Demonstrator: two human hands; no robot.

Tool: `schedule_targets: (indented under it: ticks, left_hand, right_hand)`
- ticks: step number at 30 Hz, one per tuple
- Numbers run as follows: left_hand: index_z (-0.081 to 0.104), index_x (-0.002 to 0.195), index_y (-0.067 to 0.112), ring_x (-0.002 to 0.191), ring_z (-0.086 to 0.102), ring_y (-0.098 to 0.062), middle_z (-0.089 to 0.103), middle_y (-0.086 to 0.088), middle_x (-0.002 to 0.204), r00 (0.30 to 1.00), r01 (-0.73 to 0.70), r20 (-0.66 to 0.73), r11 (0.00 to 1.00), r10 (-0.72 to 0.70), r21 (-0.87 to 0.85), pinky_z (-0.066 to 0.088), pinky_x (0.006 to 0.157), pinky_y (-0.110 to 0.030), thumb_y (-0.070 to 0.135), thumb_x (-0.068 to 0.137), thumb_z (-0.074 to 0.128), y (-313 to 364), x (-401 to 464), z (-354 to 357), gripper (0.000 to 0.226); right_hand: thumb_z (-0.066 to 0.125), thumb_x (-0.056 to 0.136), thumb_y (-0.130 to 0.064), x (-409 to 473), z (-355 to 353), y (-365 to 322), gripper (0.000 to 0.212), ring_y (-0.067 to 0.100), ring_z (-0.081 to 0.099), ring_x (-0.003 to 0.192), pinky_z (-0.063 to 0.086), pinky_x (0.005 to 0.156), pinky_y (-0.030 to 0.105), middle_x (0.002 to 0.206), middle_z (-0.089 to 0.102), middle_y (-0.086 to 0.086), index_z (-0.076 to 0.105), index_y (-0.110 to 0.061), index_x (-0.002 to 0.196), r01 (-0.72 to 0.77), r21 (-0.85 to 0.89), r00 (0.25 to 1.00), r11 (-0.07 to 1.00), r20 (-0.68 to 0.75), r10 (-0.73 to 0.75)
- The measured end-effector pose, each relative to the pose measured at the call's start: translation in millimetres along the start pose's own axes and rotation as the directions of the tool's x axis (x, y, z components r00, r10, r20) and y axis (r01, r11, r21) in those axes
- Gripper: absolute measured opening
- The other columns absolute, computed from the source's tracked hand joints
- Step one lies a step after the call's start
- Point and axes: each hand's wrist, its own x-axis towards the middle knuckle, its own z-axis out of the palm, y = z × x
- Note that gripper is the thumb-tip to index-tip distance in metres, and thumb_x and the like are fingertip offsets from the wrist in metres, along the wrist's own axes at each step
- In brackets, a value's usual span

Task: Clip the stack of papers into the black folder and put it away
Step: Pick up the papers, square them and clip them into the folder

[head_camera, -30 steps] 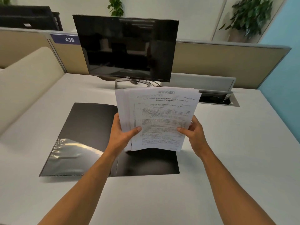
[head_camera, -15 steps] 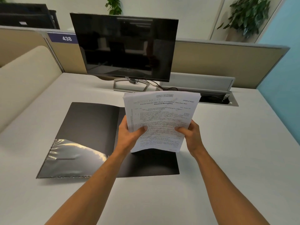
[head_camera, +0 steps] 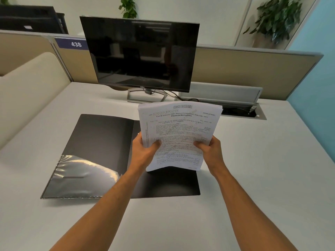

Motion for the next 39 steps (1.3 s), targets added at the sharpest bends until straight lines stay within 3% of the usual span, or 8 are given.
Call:
schedule_targets:
  ticks: [6, 11, 14, 17, 23, 27, 34, 39]
  left_hand:
    - [0.063, 0.113, 0.009, 0.102, 0.065, -0.029, 0.067, -0.011, 0.11, 0.999, -0.045, 0.004, 0.997, 0.045, -0.065, 0.061, 0.078, -0.036, 0.005, 0.084, 0.071, 13, 3, -2, 0.031]
    - [0.068, 0.103, 0.019, 0.1, 0.068, -0.03, 0.069, -0.01, 0.111, 0.998, -0.065, -0.03, 0.979, 0.06, -0.193, 0.058, 0.081, -0.049, 0.005, 0.082, 0.07, 25, 8, -3, 0.025]
    - [0.067, 0.109, 0.012, 0.102, 0.068, -0.031, 0.07, -0.009, 0.115, 0.997, -0.044, -0.081, 0.945, 0.018, -0.323, 0.056, 0.084, -0.054, 0.003, 0.082, 0.068, 32, 12, -2, 0.029]
    - [0.06, 0.117, 0.004, 0.105, 0.067, -0.03, 0.069, -0.009, 0.118, 0.993, -0.014, -0.111, 0.905, -0.037, -0.425, 0.054, 0.088, -0.055, 0.001, 0.082, 0.065, 40, 15, 4, 0.036]
    - [0.058, 0.121, 0.007, 0.104, 0.068, -0.028, 0.069, -0.01, 0.118, 0.982, 0.064, -0.11, 0.82, -0.153, -0.569, 0.056, 0.088, -0.048, -0.004, 0.086, 0.06, 47, 5, 22, 0.037]
    - [0.06, 0.117, 0.012, 0.102, 0.069, -0.025, 0.071, -0.006, 0.113, 0.97, 0.122, -0.092, 0.775, -0.227, -0.62, 0.054, 0.091, -0.048, -0.003, 0.086, 0.06, 41, -2, 27, 0.035]
    - [0.059, 0.123, 0.012, 0.112, 0.064, -0.032, 0.067, -0.011, 0.122, 0.965, 0.195, -0.029, 0.787, -0.261, -0.585, 0.048, 0.097, -0.057, 0.001, 0.083, 0.066, 24, -3, 19, 0.043]
    - [0.046, 0.135, 0.014, 0.115, 0.063, -0.029, 0.063, -0.011, 0.126, 0.969, 0.159, -0.057, 0.788, -0.239, -0.595, 0.056, 0.084, -0.042, 0.002, 0.08, 0.068, 13, 10, -11, 0.06]
  right_hand:
    - [0.062, 0.074, -0.023, 4, 0, -12, 0.035, 0.021, 0.065, 0.096, 0.058, 0.083, 0.043, 0.107, 0.068, 0.0, 0.062, -0.022, 0.11, 0.019, -0.03, 1.0, 0.999, -0.015, -0.019]
    - [0.066, 0.076, -0.039, 1, -10, -4, 0.057, 0.016, 0.062, 0.102, 0.053, 0.08, 0.025, 0.12, 0.062, -0.002, 0.046, -0.024, 0.127, 0.028, -0.038, 0.992, 0.999, -0.119, -0.032]
    - [0.066, 0.071, -0.051, -11, -12, 13, 0.075, 0.016, 0.055, 0.112, 0.045, 0.101, 0.043, 0.128, 0.055, 0.003, 0.036, -0.028, 0.136, -0.148, 0.173, 0.967, 0.974, -0.181, 0.179]
    - [0.074, 0.058, -0.067, -21, -8, 18, 0.082, 0.024, 0.055, 0.119, 0.037, 0.108, 0.053, 0.125, 0.06, 0.003, 0.048, -0.031, 0.127, -0.227, 0.362, 0.96, 0.904, -0.072, 0.27]
    - [0.057, 0.088, -0.021, -26, 15, 5, 0.052, 0.03, 0.058, 0.118, 0.051, 0.094, 0.047, 0.128, 0.06, 0.01, 0.044, -0.03, 0.137, -0.145, 0.665, 0.989, 0.733, 0.08, 0.123]
    - [0.056, 0.091, -0.013, -21, 20, -2, 0.043, 0.033, 0.059, 0.117, 0.048, 0.096, 0.056, 0.129, 0.061, 0.011, 0.052, -0.033, 0.129, -0.077, 0.609, 0.995, 0.789, -0.005, 0.1]
    - [0.06, 0.091, -0.01, -15, 10, -8, 0.037, 0.025, 0.067, 0.104, 0.058, 0.08, 0.043, 0.117, 0.069, 0.001, 0.056, -0.033, 0.12, -0.039, 0.441, 0.987, 0.897, -0.121, 0.102]
    - [0.061, 0.09, -0.01, -10, -13, -8, 0.034, 0.021, 0.067, 0.103, 0.058, 0.077, 0.039, 0.113, 0.07, -0.001, 0.057, -0.026, 0.119, -0.028, 0.312, 0.989, 0.95, -0.13, 0.072]
